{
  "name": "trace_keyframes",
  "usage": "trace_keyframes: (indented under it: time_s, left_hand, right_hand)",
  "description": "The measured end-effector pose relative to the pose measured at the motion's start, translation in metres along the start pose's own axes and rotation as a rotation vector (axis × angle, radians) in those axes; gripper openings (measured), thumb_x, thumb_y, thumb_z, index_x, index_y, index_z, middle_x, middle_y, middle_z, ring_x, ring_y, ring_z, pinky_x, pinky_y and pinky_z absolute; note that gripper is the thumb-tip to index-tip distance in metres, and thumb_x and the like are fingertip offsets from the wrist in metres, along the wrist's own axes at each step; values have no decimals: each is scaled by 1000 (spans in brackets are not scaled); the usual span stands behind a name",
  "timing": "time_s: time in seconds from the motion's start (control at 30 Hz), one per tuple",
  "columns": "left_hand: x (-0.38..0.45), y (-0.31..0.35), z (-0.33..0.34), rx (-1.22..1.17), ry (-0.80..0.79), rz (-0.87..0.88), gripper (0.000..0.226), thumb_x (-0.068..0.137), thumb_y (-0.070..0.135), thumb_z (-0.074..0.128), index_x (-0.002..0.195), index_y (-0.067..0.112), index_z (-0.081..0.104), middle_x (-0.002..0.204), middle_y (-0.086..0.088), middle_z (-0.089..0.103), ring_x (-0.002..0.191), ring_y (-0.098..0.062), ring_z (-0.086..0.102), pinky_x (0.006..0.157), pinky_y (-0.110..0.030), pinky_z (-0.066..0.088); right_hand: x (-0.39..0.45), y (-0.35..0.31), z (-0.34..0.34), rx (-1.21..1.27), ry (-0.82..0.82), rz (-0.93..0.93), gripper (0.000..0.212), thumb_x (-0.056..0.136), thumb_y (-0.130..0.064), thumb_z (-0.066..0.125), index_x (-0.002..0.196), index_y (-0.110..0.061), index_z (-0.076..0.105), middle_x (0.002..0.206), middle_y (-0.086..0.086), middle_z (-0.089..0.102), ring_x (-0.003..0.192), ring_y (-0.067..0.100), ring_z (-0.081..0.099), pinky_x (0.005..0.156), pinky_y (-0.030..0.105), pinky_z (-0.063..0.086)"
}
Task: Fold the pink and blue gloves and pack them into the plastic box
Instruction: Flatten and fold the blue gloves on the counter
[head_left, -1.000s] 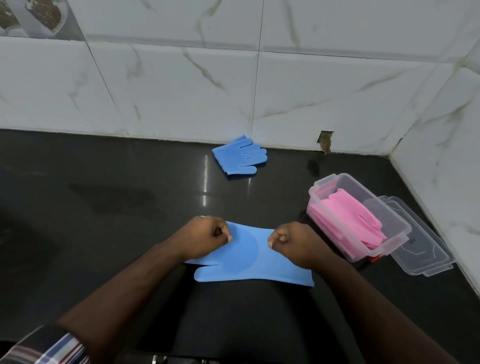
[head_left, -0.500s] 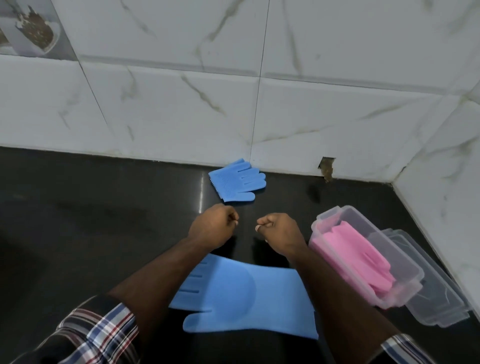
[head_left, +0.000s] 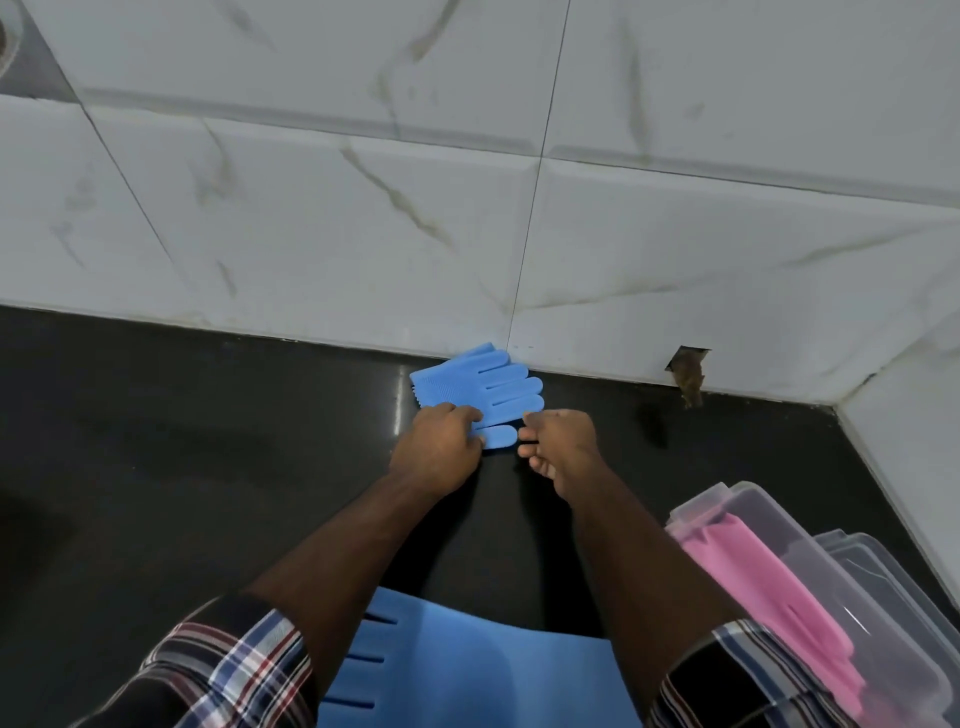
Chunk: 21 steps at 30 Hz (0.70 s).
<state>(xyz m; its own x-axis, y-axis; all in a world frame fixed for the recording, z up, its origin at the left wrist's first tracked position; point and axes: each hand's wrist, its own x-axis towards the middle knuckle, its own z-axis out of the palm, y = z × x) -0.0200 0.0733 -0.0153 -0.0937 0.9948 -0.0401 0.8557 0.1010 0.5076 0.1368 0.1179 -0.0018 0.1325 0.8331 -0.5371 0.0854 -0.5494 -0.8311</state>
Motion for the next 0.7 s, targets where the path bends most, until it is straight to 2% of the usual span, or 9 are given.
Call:
trace_keyframes:
  time_s: [0.17, 0.27, 0.33, 0.4, 0.43, 0.47, 0.53, 0.6, 0.7]
  left_hand:
    - [5, -8, 0, -70, 3, -21, 39, 94, 38, 59, 131, 24, 61, 118, 4, 66, 118, -20, 56, 97, -43, 50]
    - [4, -7, -6, -82, 64, -6, 53, 90, 44, 67, 138, 24, 55, 134, 1, 57, 127, -22, 48, 104, -40, 45]
    - [3, -1, -13, -125, 125, -19, 52, 86, 44, 70, 132, 21, 59, 130, 0, 58, 123, -25, 51, 98, -35, 44]
    - [4, 2, -20, -343, 237, -73, 26, 89, 33, 68, 104, 13, 67, 100, 0, 66, 97, -22, 62, 72, -21, 46]
    - [4, 1, -23, -473, 286, -149, 20, 93, 29, 64, 95, 9, 66, 88, 1, 65, 85, -20, 62, 62, -18, 43]
    - [4, -3, -27, -610, 334, -259, 23, 95, 28, 61, 90, 6, 65, 83, -1, 64, 80, -20, 61, 60, -21, 42]
    - [1, -16, -32, -941, 408, -500, 25, 96, 27, 58, 93, 4, 66, 88, -8, 68, 84, -25, 64, 70, -32, 52]
    - [-7, -29, -37, -1228, 390, -674, 24, 97, 27, 56, 107, 8, 67, 101, -11, 72, 94, -28, 70, 84, -43, 59]
    - [-22, -43, -45, -1459, 377, -821, 22, 100, 23, 53, 117, 10, 60, 106, -12, 69, 97, -32, 69, 87, -52, 58]
  right_hand:
    - [7, -7, 11, 147, 43, 4, 8, 88, -12, 66, 88, -4, 64, 71, 6, 61, 46, 12, 49, 40, 22, 37]
    - [-5, -15, 22, 101, -5, -191, 4, 84, -10, 69, 83, -9, 66, 75, 7, 62, 54, 12, 52, 48, 26, 43]
    - [-23, -23, 30, 6, -113, -376, 5, 84, -11, 72, 81, -14, 71, 79, 0, 69, 63, 6, 60, 62, 23, 50]
    - [-41, -28, 35, -56, -291, -520, 7, 88, -10, 70, 86, -15, 74, 83, -7, 72, 68, -3, 64, 69, 16, 51]
    - [-46, -29, 34, -74, -338, -554, 9, 90, -11, 68, 90, -17, 75, 86, -10, 73, 73, -4, 66, 70, 15, 51]
    - [-47, -29, 30, -80, -330, -563, 10, 90, -12, 68, 91, -19, 76, 88, -11, 74, 78, -3, 68, 71, 16, 52]
    - [-40, -23, 19, -65, -212, -518, 11, 89, -14, 69, 93, -21, 76, 91, -9, 76, 82, 4, 69, 69, 19, 50]
    - [-30, -10, 9, -113, -103, -448, 14, 86, -13, 70, 97, -18, 75, 90, -4, 75, 81, 10, 67, 70, 21, 49]
    - [-26, 11, 4, -312, -113, -427, 20, 83, -12, 71, 102, -20, 75, 92, -5, 74, 87, 8, 69, 83, 25, 54]
